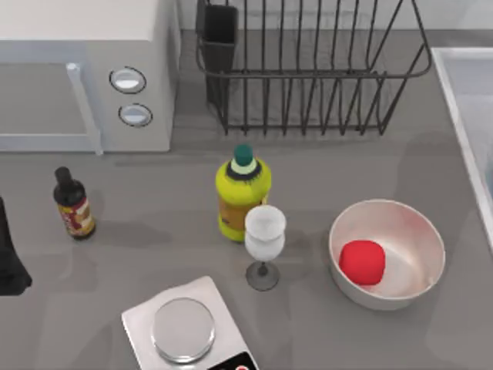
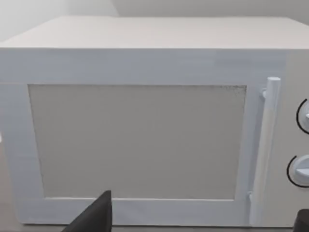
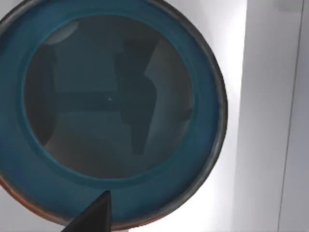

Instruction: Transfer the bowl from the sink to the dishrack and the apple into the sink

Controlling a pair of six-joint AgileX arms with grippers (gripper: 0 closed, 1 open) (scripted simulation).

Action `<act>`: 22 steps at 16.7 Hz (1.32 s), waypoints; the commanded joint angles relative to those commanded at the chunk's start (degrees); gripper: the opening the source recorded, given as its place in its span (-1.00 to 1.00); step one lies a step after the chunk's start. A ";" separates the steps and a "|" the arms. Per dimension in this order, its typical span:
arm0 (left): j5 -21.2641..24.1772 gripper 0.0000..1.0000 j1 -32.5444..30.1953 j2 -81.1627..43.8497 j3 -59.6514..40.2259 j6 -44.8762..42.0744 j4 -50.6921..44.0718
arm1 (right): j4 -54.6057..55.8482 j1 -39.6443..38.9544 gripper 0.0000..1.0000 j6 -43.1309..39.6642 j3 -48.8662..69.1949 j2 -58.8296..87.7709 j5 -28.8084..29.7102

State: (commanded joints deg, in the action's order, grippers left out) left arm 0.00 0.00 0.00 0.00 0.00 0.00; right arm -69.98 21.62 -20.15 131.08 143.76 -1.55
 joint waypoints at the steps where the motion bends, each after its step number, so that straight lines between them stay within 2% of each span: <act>1: 0.00 1.00 0.00 0.00 0.00 0.00 0.00 | -0.81 0.24 1.00 -0.24 1.52 1.69 -0.02; 9: 0.00 1.00 0.00 0.00 0.00 0.00 0.00 | -1.35 0.20 1.00 -0.39 2.80 3.54 -0.02; 17: 0.00 1.00 0.00 0.00 0.00 0.00 0.00 | 12.93 0.08 1.00 -0.03 -3.94 10.74 0.10; 22: 0.00 1.00 0.00 0.00 0.00 0.00 0.00 | 13.81 0.07 1.00 -0.01 -4.42 11.35 0.11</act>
State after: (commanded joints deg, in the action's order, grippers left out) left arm 0.00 0.00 0.00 0.00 0.00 0.00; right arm -56.17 21.69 -20.16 126.66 155.11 -1.44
